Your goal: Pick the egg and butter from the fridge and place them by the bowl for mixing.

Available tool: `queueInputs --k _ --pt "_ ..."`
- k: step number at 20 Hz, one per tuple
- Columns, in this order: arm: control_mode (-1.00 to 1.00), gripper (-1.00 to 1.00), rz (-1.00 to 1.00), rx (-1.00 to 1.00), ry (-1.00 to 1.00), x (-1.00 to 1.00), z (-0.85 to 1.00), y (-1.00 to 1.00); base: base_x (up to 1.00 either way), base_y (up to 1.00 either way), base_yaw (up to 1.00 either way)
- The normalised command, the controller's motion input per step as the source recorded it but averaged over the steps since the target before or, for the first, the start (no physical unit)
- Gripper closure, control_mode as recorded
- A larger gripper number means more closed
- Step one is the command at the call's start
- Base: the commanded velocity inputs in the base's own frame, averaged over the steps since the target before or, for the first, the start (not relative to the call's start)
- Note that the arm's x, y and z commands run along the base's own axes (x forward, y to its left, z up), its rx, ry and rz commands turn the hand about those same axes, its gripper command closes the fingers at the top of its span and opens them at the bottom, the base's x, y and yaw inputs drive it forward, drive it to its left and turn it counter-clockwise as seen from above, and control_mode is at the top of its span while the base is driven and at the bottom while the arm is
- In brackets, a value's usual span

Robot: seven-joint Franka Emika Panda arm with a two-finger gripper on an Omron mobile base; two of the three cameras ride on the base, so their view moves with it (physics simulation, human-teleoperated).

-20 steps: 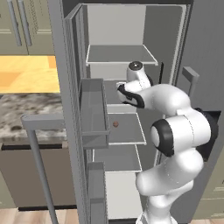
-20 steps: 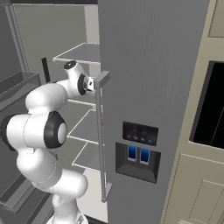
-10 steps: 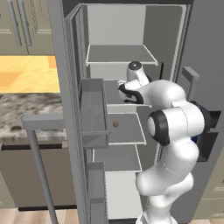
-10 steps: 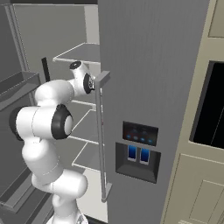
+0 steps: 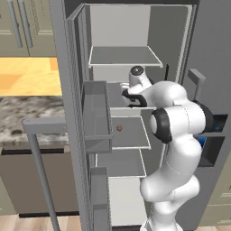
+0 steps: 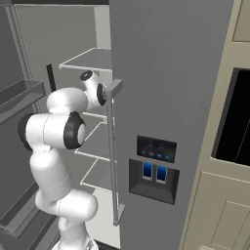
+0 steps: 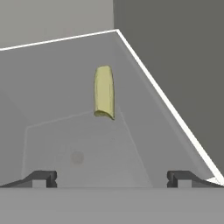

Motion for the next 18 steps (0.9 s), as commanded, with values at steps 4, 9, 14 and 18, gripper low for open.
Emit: queueInputs --k 4,9,14,18 --pt "-1.0 -1.0 -0.01 0.0 0.0 0.3 -0.16 -0.12 0.0 0.0 0.0" --pt "-1.0 -1.0 0.0 0.01 0.0 0.26 -0.06 -0.19 0.0 0.0 0.0" --pt "-1.0 -1.0 -0.02 0.03 0.0 0.24 -0.18 -0.12 0.0 0.0 0.0" --pt "-1.0 -1.0 -0.02 0.01 -0.02 0.28 -0.14 -0.05 0.0 0.0 0.0"
